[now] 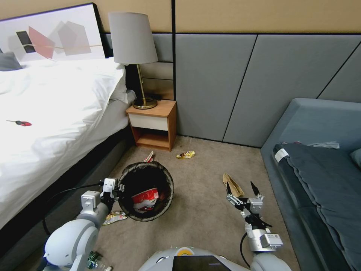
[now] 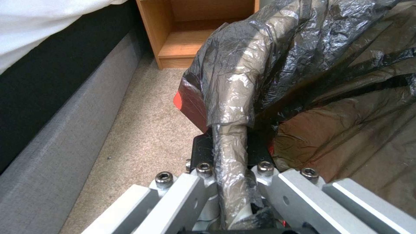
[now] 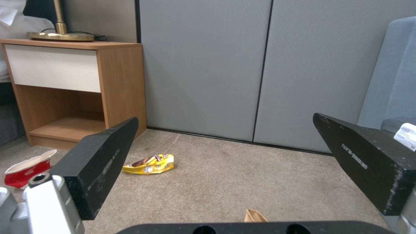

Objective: Pick up the trash bin, then pick up the garbage from the floor and place it into the trash bin.

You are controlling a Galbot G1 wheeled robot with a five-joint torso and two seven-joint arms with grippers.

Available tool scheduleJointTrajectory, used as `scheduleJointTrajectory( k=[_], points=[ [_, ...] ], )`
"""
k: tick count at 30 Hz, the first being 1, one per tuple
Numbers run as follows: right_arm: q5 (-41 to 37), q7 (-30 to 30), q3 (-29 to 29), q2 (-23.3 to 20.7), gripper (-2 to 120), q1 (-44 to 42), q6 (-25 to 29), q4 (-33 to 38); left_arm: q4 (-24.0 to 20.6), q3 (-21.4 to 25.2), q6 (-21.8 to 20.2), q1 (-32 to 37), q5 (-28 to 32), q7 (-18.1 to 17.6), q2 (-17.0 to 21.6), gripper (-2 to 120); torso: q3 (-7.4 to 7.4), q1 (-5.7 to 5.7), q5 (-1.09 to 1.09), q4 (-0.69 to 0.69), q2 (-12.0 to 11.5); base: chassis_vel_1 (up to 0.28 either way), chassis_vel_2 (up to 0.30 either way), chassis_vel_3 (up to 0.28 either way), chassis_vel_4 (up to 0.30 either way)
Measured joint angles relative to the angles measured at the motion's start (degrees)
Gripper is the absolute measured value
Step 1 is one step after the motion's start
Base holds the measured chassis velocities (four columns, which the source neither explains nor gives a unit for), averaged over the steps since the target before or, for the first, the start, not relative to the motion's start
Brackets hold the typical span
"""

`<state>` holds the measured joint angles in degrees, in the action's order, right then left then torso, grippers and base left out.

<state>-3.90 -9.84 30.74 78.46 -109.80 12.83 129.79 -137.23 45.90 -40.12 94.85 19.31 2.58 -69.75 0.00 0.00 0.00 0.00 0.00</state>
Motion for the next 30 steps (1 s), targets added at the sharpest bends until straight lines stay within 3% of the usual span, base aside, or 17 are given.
scheduleJointTrajectory(
  k=[12,30],
  points=[
    [-0.2,-0.1,-0.2,-0.1,100,0.8,-1.0,-0.3,0.0,0.1,0.0,0.0,0.0,0.0,0.2,1,0.0,0.0,0.0,0.0,0.0,0.0,0.0,0.0,0.0],
    [-1.0,-0.8,-0.2,-0.9,100,0.8,-1.5,-0.8,0.4,0.1,0.0,-0.3,-0.1,0.1,0.2,1,0.0,0.0,0.0,0.0,0.0,-0.073,-0.07,-0.076,-0.072]
  ],
)
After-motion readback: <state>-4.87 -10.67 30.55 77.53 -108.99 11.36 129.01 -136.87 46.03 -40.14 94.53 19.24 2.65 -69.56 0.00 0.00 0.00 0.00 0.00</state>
